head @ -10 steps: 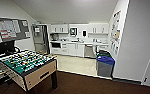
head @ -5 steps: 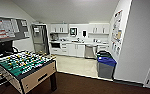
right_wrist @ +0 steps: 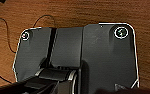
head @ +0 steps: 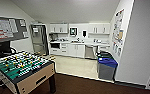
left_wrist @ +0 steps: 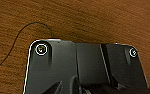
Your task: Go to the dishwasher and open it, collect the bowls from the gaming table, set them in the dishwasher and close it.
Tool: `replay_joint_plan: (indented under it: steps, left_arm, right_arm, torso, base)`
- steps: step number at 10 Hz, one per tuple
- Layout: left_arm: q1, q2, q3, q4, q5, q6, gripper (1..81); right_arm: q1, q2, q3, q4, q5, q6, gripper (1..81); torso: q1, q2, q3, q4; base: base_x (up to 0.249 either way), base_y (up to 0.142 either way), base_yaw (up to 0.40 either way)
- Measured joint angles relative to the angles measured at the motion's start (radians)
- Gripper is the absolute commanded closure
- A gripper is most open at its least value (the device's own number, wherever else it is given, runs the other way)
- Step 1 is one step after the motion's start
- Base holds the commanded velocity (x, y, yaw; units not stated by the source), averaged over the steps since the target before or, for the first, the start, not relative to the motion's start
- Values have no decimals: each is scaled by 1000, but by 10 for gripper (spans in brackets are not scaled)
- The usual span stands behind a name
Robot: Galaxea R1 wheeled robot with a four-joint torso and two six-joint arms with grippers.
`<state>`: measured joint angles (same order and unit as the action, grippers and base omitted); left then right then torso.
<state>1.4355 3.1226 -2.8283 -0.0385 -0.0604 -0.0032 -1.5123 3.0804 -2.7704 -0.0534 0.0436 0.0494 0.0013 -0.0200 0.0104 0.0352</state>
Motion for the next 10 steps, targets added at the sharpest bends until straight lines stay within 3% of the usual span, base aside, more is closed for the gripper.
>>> replay_joint_plan:
  steps: [10]
  left_arm:
    - [2,5,0,0,0,0,10]
  right_arm:
    - [4,-6,0,0,1,3,10]
  torso:
    - [0,0,0,0]
  base:
    - [136,0,0]
